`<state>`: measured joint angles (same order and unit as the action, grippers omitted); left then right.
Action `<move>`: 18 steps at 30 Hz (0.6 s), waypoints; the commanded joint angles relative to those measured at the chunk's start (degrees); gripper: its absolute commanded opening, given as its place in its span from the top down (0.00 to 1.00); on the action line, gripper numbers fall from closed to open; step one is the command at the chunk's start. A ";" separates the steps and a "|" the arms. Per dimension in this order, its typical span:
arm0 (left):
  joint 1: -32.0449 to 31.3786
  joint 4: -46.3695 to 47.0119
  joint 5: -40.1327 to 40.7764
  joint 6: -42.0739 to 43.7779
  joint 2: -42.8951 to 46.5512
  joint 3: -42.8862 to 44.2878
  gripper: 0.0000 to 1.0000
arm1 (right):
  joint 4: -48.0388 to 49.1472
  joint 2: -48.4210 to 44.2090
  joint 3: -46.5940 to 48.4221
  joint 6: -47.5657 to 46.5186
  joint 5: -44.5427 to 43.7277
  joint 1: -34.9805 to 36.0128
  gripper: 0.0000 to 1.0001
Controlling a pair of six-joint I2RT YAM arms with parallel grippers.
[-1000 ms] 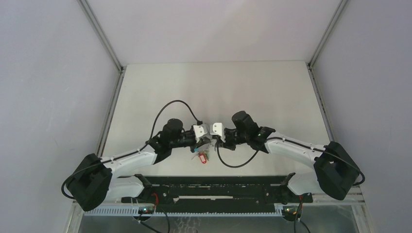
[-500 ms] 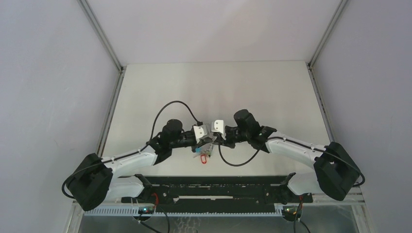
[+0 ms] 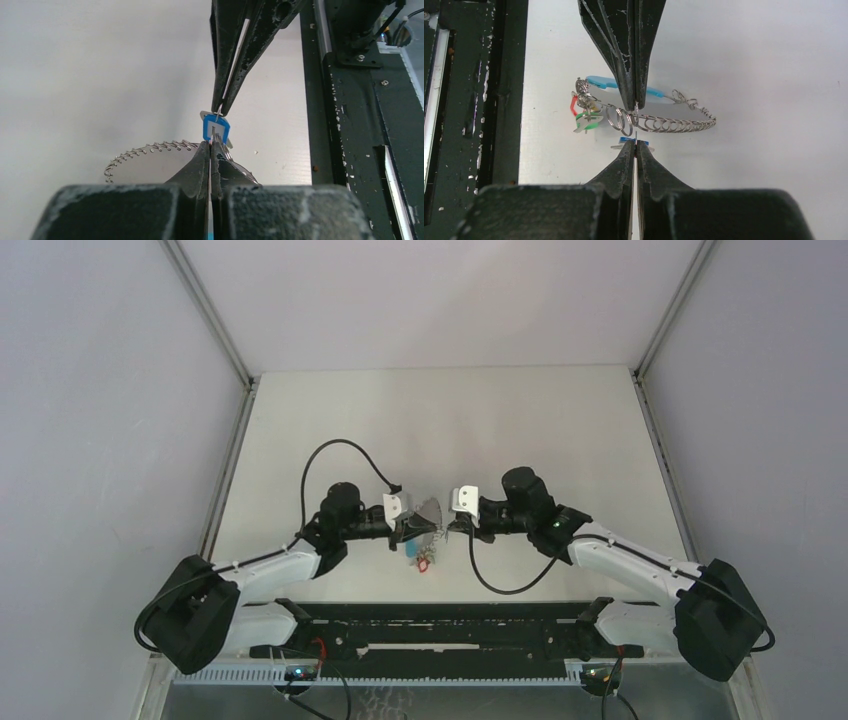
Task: Put the keys on the keyring
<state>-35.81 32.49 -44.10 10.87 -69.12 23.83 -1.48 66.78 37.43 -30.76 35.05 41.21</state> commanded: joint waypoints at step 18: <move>0.31 8.40 -4.62 -3.88 -0.97 -0.59 1.00 | 2.86 0.43 -0.21 -0.95 -0.31 0.98 1.00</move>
<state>-35.79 36.80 -47.18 7.97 -70.13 23.83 -0.99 67.66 37.17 -30.94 34.65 41.74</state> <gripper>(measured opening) 0.008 0.003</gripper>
